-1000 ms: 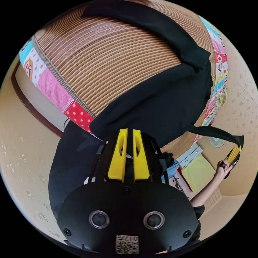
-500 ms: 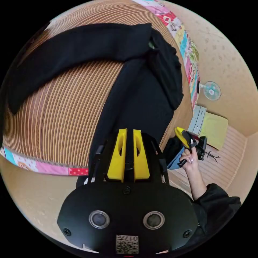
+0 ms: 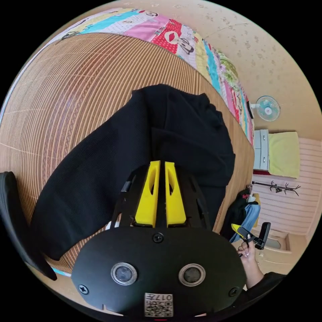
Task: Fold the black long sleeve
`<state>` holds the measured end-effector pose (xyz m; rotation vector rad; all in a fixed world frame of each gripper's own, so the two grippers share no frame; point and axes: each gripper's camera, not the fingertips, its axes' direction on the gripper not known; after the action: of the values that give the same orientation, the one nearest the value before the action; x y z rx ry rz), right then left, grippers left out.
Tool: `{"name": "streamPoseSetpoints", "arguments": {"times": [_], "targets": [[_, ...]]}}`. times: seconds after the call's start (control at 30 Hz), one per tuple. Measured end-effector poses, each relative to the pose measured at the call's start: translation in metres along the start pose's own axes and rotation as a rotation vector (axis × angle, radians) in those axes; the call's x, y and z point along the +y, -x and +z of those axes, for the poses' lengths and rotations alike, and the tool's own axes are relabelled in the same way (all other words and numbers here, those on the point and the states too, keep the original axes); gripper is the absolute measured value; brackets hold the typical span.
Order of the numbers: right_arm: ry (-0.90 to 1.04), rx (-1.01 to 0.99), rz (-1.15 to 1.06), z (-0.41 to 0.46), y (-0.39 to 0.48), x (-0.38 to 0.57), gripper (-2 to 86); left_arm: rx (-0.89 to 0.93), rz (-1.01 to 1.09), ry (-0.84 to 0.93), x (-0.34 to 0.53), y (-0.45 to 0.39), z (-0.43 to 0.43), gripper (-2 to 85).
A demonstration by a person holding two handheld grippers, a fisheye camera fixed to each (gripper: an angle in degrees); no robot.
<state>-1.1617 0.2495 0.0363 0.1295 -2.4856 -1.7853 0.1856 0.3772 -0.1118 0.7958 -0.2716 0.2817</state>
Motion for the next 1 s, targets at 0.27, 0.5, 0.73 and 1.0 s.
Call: {"name": "streamPoseSetpoints", "arguments": {"times": [0.27,0.5,0.73,1.0], "targets": [[-0.159,-0.088,-0.026,-0.006,-0.007,-0.11,6.7,0.35,-0.127,-0.112,0.096,0.066,-0.042,-0.3],[-0.092,0.097,-0.128,0.062,0.052,-0.276,8.9,0.173,-0.167,-0.142,0.113,0.067,-0.04,3.5],[0.022,0.459,-0.191,0.158,0.049,-0.309,5.8,0.13,-0.016,-0.217,0.077,0.01,-0.023,9.3],[-0.179,0.151,-0.151,0.115,0.021,-0.287,3.2,0.064,0.03,-0.206,0.064,-0.018,0.013,0.6]]}}
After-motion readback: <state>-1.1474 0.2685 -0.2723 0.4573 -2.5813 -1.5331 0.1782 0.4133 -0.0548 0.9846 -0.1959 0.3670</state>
